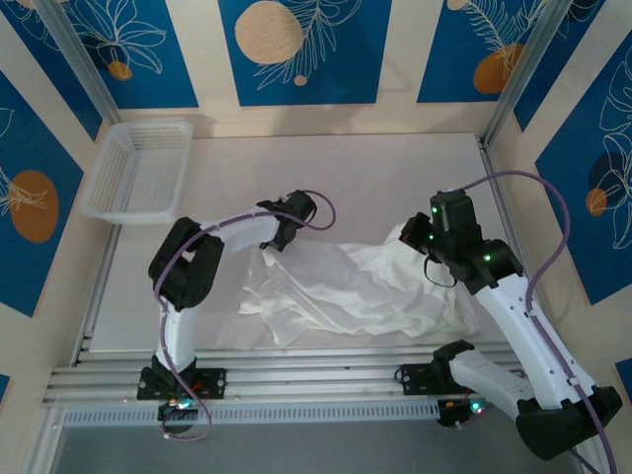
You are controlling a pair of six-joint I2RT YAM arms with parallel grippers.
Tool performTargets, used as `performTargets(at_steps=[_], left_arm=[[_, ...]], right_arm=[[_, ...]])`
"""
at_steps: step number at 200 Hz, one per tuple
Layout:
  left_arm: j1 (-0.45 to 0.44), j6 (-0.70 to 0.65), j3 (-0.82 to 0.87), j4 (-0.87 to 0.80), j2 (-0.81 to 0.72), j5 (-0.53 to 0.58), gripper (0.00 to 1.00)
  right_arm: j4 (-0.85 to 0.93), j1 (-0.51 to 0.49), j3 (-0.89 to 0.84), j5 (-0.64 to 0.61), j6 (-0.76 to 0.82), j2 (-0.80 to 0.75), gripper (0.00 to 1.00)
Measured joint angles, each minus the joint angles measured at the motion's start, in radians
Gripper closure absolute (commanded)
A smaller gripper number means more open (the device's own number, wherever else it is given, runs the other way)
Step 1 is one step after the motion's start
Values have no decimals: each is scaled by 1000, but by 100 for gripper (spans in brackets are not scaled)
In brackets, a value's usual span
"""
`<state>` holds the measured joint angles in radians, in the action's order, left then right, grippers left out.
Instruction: Fold the inside-out t-shirt
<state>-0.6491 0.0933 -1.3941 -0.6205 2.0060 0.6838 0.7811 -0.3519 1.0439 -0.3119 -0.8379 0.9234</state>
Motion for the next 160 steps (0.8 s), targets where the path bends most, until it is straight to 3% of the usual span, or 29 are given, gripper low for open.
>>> performTargets(at_steps=[25,44,73,95,110,134,160], left_arm=[[45,4,23,2,-49,-13,100],[111,27,60,-2,-166,-102,100],[298,134,98,63,-468,-481,100],[452,275,134,247,-694,-811,100],[499,357,135,365,-779,-982,100],[505,418,175,470,-847,-1140,100],[505,430,394,485,-910,-1185,100]], right_arm=[[60,53,31,-26,7,-9,100],[97,116,88,-37,26,-31,100],[106,234,267,15,51,-61,100],[63,291,431,77,54,-53,100],[16,304,500,92,54,-50,100],[-65,308,475,94,55,-90,100],[-108,310,235,112,61,-206,100]])
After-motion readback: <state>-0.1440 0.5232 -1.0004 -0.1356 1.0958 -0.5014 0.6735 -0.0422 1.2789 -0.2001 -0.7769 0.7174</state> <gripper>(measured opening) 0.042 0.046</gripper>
